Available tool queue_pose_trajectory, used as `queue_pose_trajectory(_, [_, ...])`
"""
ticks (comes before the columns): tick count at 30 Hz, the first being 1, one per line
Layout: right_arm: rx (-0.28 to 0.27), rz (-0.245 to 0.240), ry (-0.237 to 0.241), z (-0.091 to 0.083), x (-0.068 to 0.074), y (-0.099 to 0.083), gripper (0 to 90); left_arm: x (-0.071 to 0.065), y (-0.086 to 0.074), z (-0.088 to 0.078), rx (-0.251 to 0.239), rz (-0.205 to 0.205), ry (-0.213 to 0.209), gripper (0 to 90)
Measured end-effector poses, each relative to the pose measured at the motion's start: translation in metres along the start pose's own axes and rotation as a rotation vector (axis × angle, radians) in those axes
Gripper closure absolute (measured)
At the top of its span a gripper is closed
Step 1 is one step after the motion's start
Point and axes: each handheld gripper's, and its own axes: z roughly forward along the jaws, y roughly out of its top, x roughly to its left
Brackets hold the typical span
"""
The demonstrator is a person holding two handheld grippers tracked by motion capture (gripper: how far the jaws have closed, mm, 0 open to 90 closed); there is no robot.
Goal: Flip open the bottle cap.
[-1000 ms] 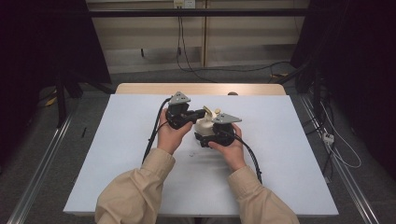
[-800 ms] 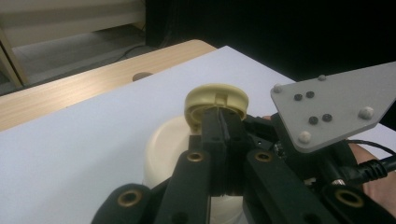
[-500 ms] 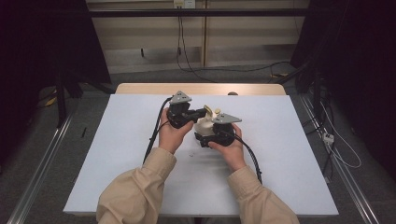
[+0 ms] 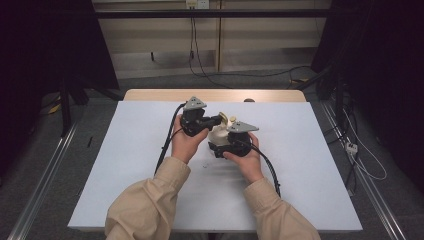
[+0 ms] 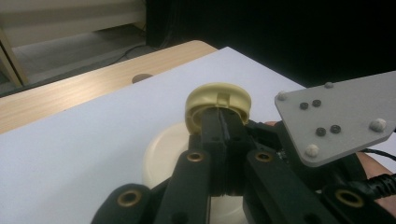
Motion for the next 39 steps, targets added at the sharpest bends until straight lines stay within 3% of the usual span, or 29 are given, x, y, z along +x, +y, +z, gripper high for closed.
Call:
queue_pose_trajectory(19, [-0.002, -0.002, 0.000, -0.001, 0.000, -0.001, 3.6, 0.001, 0.002, 0.008, 0.002, 0.005, -0.008, 86.5])
queue_pose_trajectory(22, [0.005, -0.006, -0.004, -0.002, 0.001, -0.001, 3.7, 0.000, 0.002, 0.001, 0.001, 0.004, -0.017, 79.0])
queue_pose_trajectory(23, [0.011, -0.005, -0.006, -0.003, 0.001, -0.002, 3.6, -0.001, 0.002, -0.002, 0.000, 0.006, -0.016, 70.4])
queue_pose_trajectory(24, [0.011, -0.005, -0.006, -0.003, 0.001, -0.002, 3.6, 0.000, 0.001, -0.005, -0.002, 0.008, -0.018, 70.4])
queue_pose_trajectory(28, [0.084, -0.025, -0.004, -0.003, -0.001, -0.006, 3.5, 0.003, -0.006, -0.018, -0.010, -0.001, -0.006, 56.2])
queue_pose_trajectory(29, [0.081, -0.014, 0.003, -0.003, -0.002, -0.008, 3.2, 0.004, -0.009, -0.022, -0.016, -0.009, -0.007, 49.9])
queue_pose_trajectory(30, [0.076, 0.000, 0.009, -0.005, -0.003, -0.009, 3.6, 0.006, -0.012, -0.025, -0.017, -0.014, -0.004, 49.9])
queue_pose_trajectory(39, [0.005, -0.005, 0.009, -0.043, -0.007, -0.010, 5.7, 0.015, -0.044, -0.051, 0.024, -0.030, 0.017, 23.9])
